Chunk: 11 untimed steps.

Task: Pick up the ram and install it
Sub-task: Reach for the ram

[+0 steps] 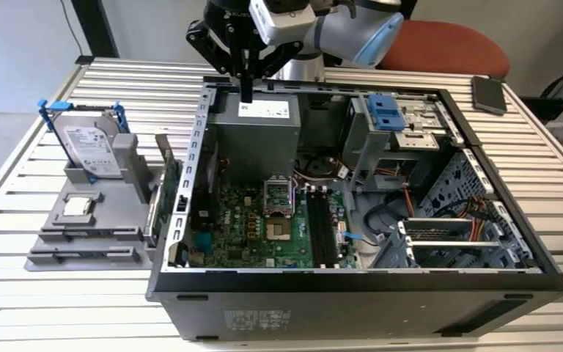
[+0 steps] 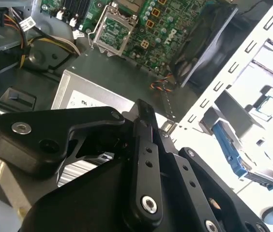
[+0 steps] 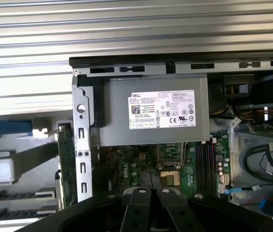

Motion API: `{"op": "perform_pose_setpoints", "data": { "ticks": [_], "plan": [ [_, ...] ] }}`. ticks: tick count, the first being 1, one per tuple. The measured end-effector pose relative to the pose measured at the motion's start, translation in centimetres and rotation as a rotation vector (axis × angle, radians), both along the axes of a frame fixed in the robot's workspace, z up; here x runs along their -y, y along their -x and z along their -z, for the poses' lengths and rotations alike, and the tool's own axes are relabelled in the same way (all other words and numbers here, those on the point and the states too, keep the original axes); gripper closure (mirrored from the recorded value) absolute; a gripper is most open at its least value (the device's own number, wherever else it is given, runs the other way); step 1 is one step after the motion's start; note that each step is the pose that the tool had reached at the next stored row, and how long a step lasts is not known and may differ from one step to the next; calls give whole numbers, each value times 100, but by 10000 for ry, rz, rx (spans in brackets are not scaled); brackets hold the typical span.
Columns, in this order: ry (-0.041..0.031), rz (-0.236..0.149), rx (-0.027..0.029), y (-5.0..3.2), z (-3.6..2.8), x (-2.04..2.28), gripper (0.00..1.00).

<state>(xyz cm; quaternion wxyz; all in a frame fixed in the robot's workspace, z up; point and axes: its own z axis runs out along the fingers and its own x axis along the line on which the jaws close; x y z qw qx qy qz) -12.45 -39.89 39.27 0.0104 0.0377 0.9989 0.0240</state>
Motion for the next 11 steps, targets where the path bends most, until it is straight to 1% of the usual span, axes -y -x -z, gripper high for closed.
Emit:
{"op": "perform_pose_setpoints", "data": {
  "ticks": [7, 11],
  "plan": [
    [0, 0, -1, 97, 1, -1, 100],
    [0, -1, 0, 189, 1, 0, 100]
  ]
}}
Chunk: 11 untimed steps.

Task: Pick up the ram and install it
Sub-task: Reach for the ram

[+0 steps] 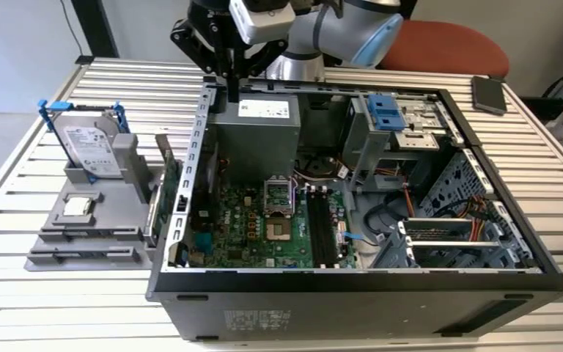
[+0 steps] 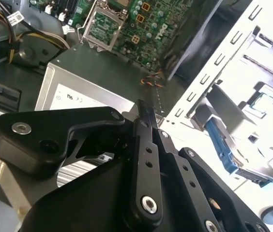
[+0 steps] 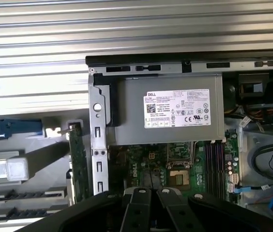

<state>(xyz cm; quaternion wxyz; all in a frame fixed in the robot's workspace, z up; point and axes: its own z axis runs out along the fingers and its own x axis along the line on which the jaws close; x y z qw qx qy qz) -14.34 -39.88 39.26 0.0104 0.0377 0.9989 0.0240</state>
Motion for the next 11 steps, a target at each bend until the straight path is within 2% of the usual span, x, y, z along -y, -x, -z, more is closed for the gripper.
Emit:
{"op": "perform_pose_setpoints", "data": {
  "ticks": [11],
  "plan": [
    [0, 0, -4, 232, 0, 0, 100]
  ]
}}
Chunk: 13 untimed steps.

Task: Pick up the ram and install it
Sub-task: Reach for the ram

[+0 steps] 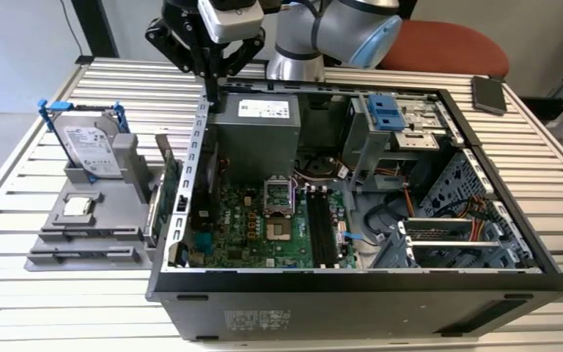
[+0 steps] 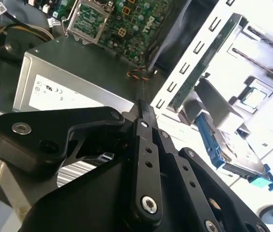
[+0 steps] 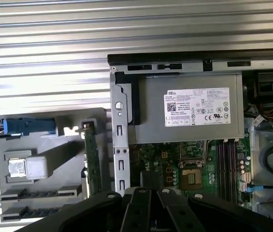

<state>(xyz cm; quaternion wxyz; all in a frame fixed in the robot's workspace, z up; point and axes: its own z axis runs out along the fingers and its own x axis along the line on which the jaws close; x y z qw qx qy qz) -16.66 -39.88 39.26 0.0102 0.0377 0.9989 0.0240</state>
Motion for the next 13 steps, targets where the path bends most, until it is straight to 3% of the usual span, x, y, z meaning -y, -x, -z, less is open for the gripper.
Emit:
{"op": "perform_pose_setpoints", "data": {
  "ticks": [13],
  "plan": [
    [0, -4, 0, 268, 0, 0, 100]
  ]
}}
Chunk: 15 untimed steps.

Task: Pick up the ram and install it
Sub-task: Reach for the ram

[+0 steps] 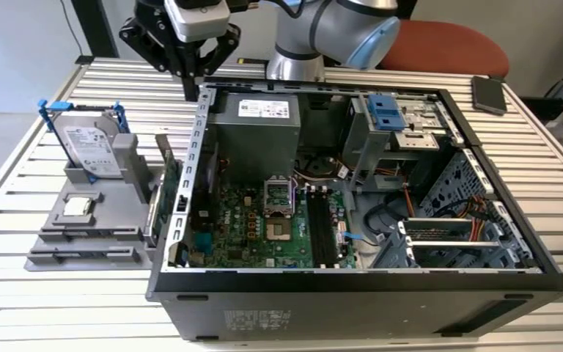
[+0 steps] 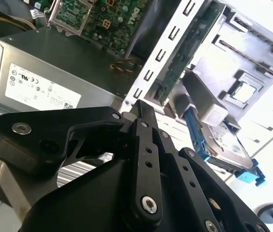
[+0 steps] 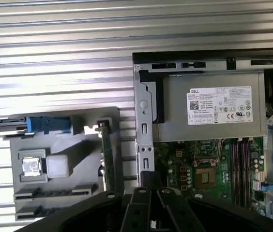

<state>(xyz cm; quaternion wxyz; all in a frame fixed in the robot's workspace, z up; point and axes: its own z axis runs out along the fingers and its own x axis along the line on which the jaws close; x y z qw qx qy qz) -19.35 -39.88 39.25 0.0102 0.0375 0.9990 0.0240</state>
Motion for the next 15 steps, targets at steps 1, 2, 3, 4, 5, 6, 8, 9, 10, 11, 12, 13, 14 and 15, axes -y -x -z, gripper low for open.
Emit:
{"op": "perform_pose_setpoints", "data": {
  "ticks": [1, 2, 3, 4, 5, 6, 8, 9, 10, 11, 12, 13, 14, 15],
  "plan": [
    [0, 0, 0, 18, 0, 0, 100],
    [0, 1, 0, 38, 0, 0, 100],
    [0, 0, 0, 57, 0, 0, 100],
    [0, 0, 0, 75, 0, 0, 100],
    [0, 0, 0, 94, 0, 0, 100],
    [0, 0, 0, 115, 0, 0, 100],
    [0, 0, 0, 154, 0, 0, 100],
    [1, -1, -1, 173, 0, 0, 100],
    [0, -1, 0, 190, 0, 0, 100],
    [0, -1, 0, 210, 0, 0, 100],
    [0, -1, 0, 228, 0, 0, 100],
    [1, -1, -1, 245, 0, 0, 100],
    [0, -1, 0, 262, 0, 0, 100],
    [0, -1, 0, 280, 1, 0, 100]
  ]
}}
